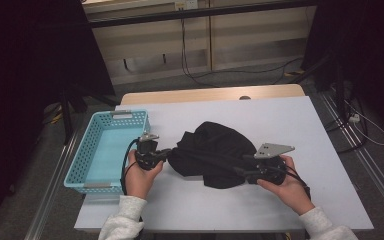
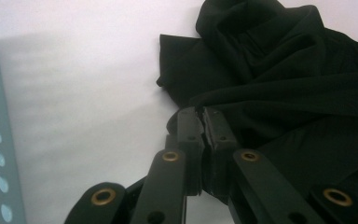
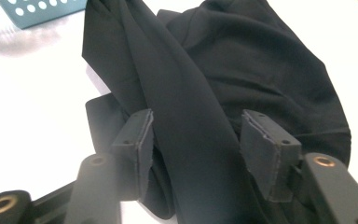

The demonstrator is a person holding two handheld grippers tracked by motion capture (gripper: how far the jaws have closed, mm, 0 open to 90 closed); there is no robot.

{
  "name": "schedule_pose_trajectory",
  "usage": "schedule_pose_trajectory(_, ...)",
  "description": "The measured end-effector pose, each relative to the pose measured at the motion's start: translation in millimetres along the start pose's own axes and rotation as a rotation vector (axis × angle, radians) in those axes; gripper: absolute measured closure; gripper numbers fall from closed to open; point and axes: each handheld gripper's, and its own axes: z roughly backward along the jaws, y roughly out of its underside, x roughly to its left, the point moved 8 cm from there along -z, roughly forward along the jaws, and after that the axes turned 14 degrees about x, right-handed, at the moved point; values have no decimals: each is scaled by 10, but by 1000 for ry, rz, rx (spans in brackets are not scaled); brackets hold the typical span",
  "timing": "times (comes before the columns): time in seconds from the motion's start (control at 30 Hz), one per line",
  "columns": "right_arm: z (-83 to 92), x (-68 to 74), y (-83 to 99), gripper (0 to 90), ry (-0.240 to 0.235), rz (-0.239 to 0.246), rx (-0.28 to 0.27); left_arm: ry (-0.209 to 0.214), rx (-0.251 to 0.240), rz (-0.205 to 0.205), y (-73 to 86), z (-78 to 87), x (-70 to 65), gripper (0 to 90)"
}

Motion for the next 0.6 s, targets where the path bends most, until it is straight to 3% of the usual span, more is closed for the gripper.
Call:
schedule_pose_trajectory(0.17, 33, 17, 17, 540, 4, 6, -4, 5, 2, -3, -4, 0, -17, 867)
schedule_pose_trajectory(0.27, 39, 62, 18, 572, -2, 29, -10, 7, -3, 4, -4, 3, -19, 867)
schedule_pose_trajectory(0.37, -29, 131, 47, 585, -14, 64, 17, 10, -4, 5, -4, 5, -25, 867)
schedule_pose_trajectory(0.43, -149, 155, 111, 534, -16, 86, 61, 11, -5, 6, -1, 9, -26, 867)
schedule_pose_trajectory(0.53, -253, 92, 178, 479, 13, 79, 98, 10, -4, 4, 2, 13, -23, 867)
schedule_pose_trajectory(0.6, -275, 88, 195, 470, 3, 78, 108, 4, -4, 4, 2, 9, -21, 867)
